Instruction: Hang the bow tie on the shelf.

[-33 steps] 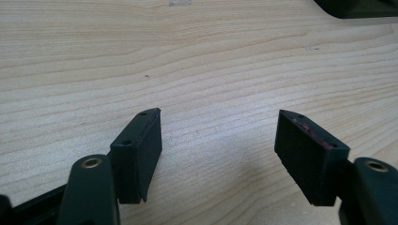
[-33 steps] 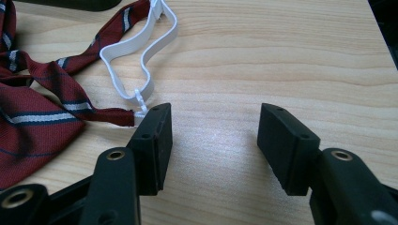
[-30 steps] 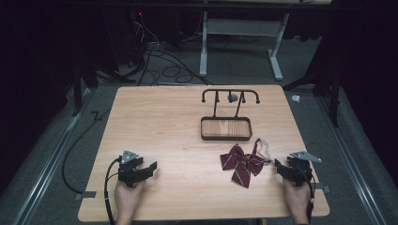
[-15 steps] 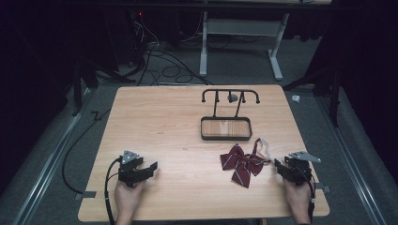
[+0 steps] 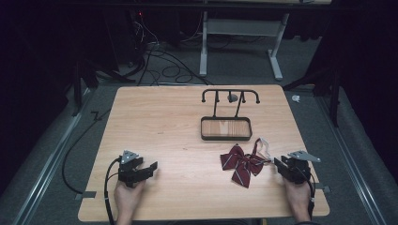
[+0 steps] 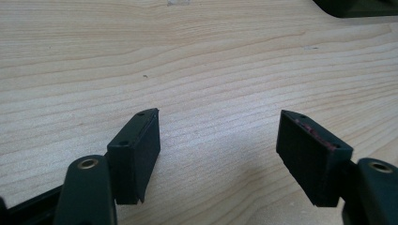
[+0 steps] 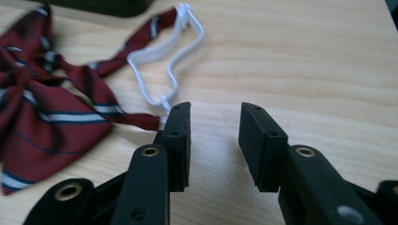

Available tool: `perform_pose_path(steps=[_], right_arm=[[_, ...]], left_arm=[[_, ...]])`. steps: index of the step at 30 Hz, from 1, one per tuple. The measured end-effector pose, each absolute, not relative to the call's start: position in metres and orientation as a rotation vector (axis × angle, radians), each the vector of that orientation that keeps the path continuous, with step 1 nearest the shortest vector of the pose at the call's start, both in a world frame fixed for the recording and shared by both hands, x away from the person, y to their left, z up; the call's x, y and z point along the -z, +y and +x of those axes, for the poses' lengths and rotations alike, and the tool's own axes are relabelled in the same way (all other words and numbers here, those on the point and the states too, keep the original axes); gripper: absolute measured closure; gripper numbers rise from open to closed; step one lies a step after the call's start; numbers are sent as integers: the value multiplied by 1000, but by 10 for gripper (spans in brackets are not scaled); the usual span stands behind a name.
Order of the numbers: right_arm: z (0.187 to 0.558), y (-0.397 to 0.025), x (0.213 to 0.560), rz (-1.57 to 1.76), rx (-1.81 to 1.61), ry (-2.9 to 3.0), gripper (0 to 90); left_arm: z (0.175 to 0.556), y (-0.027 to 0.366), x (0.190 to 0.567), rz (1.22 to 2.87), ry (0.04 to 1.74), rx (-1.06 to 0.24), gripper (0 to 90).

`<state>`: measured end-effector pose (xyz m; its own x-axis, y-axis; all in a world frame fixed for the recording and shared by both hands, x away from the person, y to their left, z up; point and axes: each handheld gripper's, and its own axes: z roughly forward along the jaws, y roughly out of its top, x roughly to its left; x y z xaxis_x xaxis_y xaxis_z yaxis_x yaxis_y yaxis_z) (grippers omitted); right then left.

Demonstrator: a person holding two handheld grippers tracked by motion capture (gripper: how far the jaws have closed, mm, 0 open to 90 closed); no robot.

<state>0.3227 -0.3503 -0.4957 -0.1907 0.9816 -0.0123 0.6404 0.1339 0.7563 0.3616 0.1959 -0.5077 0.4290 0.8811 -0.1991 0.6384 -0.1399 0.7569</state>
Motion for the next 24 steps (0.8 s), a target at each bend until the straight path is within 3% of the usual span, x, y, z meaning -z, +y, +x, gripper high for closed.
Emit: perform_pose_path(steps=[9,24], right_arm=[[317,-337,482,1443,-929,1961,677],[330,-316,488,1391,-941,2060,706]], left_arm=[[362,196,508,1865,1293,-375,313],[362,196,508,1863,1294,-373,312]])
